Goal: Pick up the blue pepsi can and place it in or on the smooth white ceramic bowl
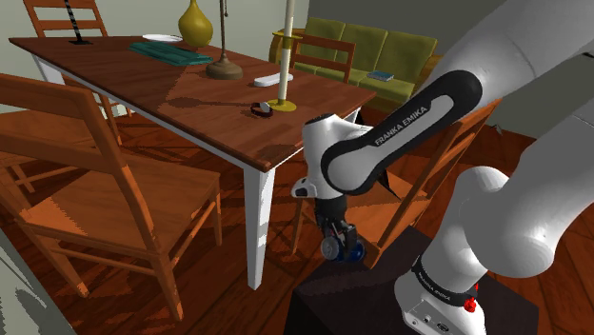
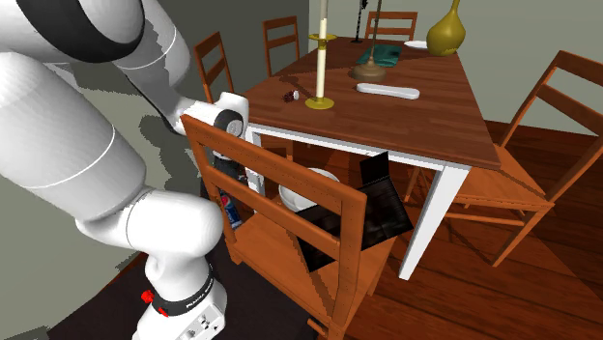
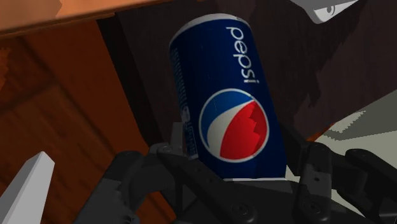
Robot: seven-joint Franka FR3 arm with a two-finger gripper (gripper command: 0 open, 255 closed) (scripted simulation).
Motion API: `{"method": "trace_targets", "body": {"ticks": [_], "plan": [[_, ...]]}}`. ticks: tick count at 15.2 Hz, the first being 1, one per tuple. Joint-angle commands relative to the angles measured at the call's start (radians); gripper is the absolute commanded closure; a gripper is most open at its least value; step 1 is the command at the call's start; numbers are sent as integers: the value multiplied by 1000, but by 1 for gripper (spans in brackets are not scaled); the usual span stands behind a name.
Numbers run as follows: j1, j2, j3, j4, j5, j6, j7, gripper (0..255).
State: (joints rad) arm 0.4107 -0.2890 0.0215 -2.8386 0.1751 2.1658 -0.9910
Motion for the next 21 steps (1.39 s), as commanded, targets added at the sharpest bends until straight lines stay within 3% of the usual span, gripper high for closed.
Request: {"method": "trace_targets", "body": {"ticks": [1,21], "plan": [[-2,-30,-1,10,-5,-41,6,255],[-12,-257,-7,138,-34,-393,51,255]]}}
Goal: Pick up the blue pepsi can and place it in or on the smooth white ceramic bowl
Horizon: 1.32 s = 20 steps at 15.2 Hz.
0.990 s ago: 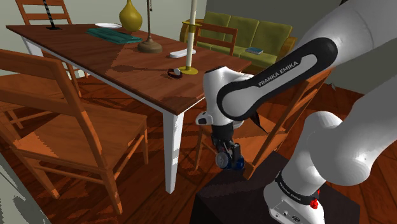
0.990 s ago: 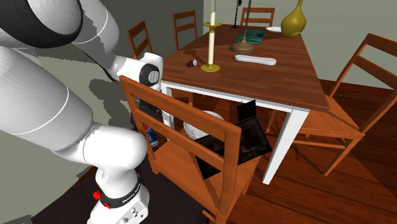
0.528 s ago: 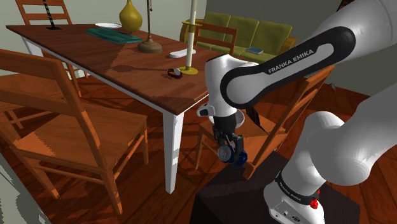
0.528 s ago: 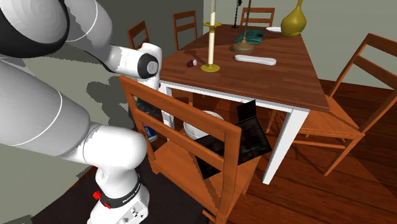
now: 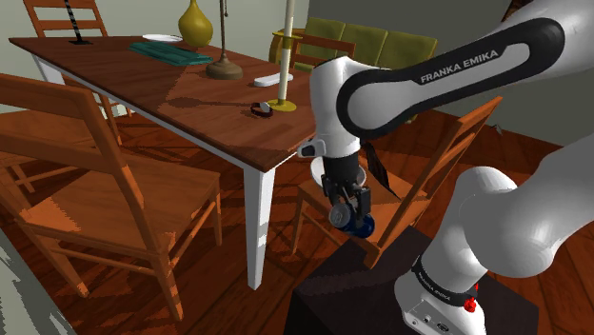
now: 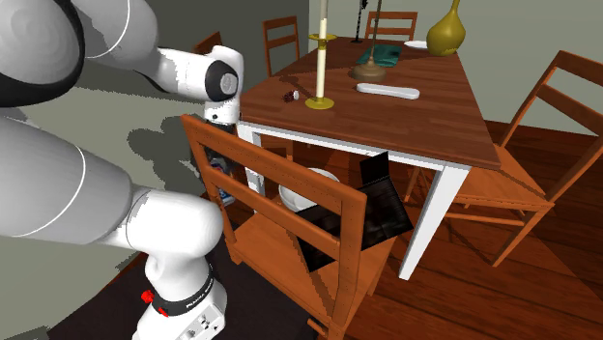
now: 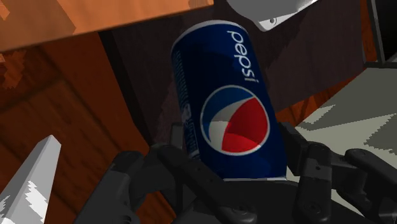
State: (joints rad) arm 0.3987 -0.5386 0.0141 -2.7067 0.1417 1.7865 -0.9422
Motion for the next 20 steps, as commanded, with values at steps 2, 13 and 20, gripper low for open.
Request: {"method": "trace_targets", "body": {"ticks": [2,13,20], "plan": [[0,-22,-1,24,-2,-46,6,255],[-42,-11,-59,139,-66,-157,-49,255],[-118,141,-177,274,-175,-148,-200,255]]}}
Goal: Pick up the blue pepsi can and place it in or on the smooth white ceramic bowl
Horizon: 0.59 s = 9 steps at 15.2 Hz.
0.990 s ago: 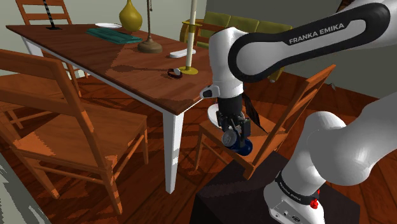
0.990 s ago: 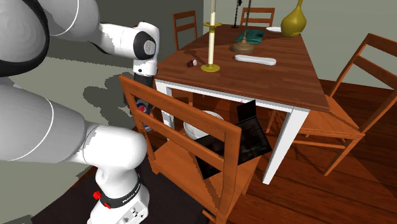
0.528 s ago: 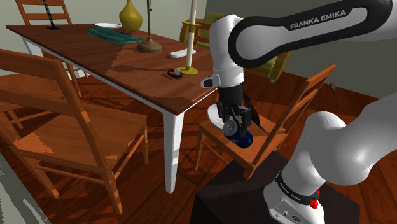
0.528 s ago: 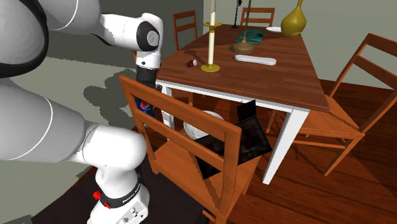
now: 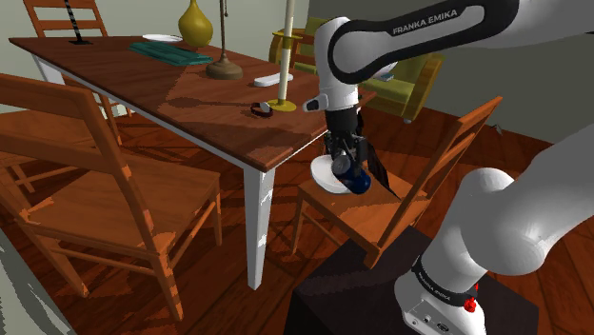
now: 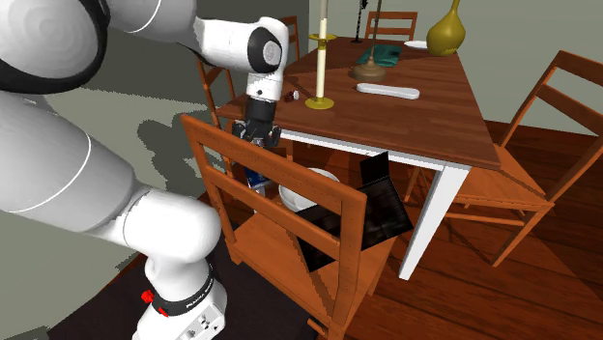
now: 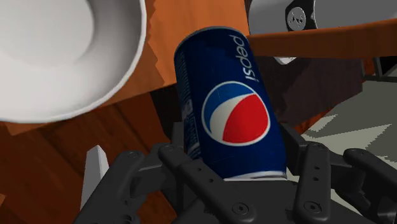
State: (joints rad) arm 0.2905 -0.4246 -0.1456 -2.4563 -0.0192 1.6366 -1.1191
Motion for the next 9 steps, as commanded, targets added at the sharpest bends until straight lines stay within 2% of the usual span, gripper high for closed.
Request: {"method": "trace_targets", "body": {"ticks": [1,9], "plan": [[-19,51,-32,48,-26,3,-44,255],[-80,270,-143,272,-77,1,-216,255]]}}
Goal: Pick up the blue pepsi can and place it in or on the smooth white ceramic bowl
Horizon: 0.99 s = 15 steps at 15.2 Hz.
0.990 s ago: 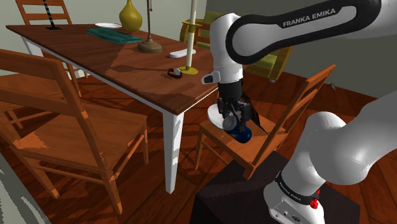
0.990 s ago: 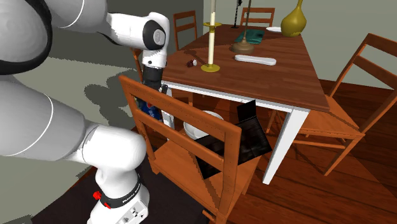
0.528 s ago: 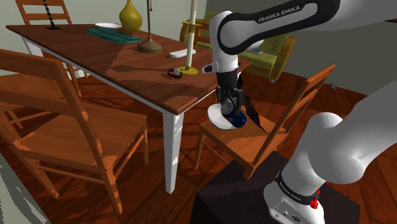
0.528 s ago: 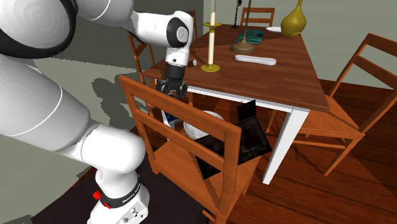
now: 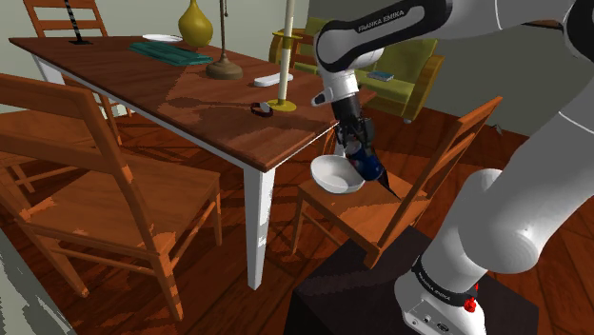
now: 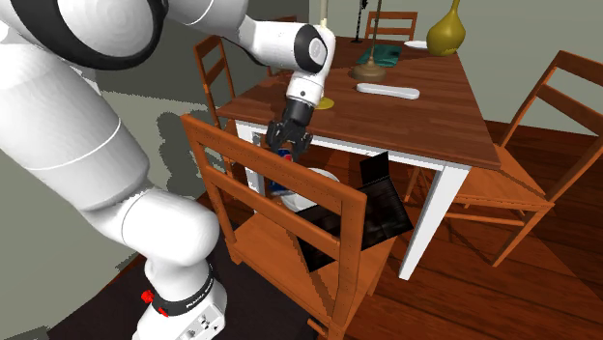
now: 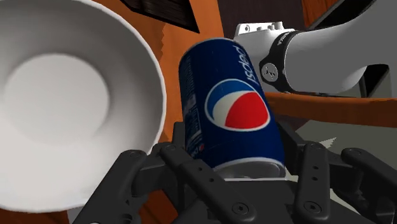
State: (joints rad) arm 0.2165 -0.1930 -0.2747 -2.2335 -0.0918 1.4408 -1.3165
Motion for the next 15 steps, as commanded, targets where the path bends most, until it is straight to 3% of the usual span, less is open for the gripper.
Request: {"method": "trace_targets", "body": {"ticks": [1,15], "plan": [[-13,70,-27,83,-6,195,-41,255],[-6,153,-45,-30,9,389,-48,255]]}}
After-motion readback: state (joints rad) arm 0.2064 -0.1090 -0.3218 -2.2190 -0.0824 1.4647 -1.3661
